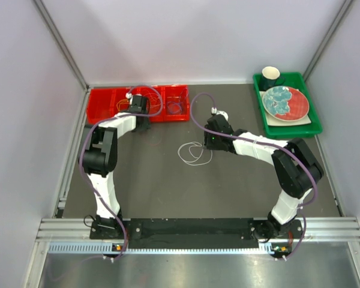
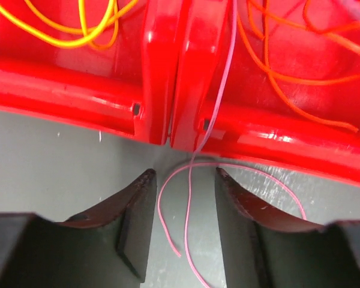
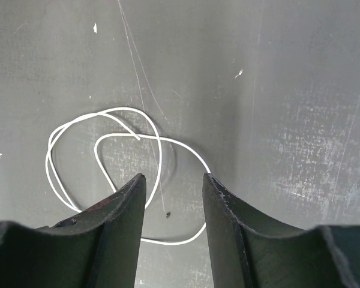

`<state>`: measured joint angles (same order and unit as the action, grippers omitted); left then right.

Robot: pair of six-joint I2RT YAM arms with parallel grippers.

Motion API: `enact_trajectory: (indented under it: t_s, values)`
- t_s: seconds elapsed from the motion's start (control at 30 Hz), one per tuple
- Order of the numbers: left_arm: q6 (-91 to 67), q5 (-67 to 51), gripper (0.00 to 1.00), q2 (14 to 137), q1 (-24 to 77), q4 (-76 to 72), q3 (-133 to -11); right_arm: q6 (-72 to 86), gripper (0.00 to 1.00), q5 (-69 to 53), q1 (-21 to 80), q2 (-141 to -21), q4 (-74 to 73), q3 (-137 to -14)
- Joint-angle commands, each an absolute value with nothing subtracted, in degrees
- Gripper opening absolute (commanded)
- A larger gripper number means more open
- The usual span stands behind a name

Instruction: Untangle the cables

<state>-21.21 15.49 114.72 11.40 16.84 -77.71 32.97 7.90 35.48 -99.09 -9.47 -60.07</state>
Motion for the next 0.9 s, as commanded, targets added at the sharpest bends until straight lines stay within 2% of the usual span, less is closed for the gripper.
enact_trajectory:
  t_s: [0.0,0.07,0.17,0.2,0.4,0.57,0.87]
  values:
    - [-19.9,16.9,0.43,115.4,11.3,12.7,-80.2,32.3,0.43,8.7,36.2,-99.1,-8.3,-62.2]
    - [-19.9,16.9,0.36,115.9,11.3,12.6,-80.7,32.3,0.43,8.7,36.1,-99.2,-8.3,-62.3]
    - [-19.9,17.0,0.05,115.8,11.3,12.1,-80.6,32.3,0.43,8.7,36.1,-99.1,-8.3,-62.3]
    - [-19.8,16.9,0.0,115.8,11.3,11.8,-80.3,32.3,0.43,8.7,36.1,-99.1,-8.3,-62.3]
    - [-20.6,16.3,0.0,113.1,11.4,14.9,-81.4,32.2,0.43,8.7,36.2,-99.3,-8.3,-62.4]
    - [-22.6,15.1,0.0,105.0,11.4,16.1,-80.7,32.2,0.43,8.7,36.1,-99.3,-8.4,-62.4]
    - [-23.6,14.1,0.0,101.9,11.5,19.5,-95.3,32.2,0.43,8.8,36.1,-99.3,-8.4,-62.5]
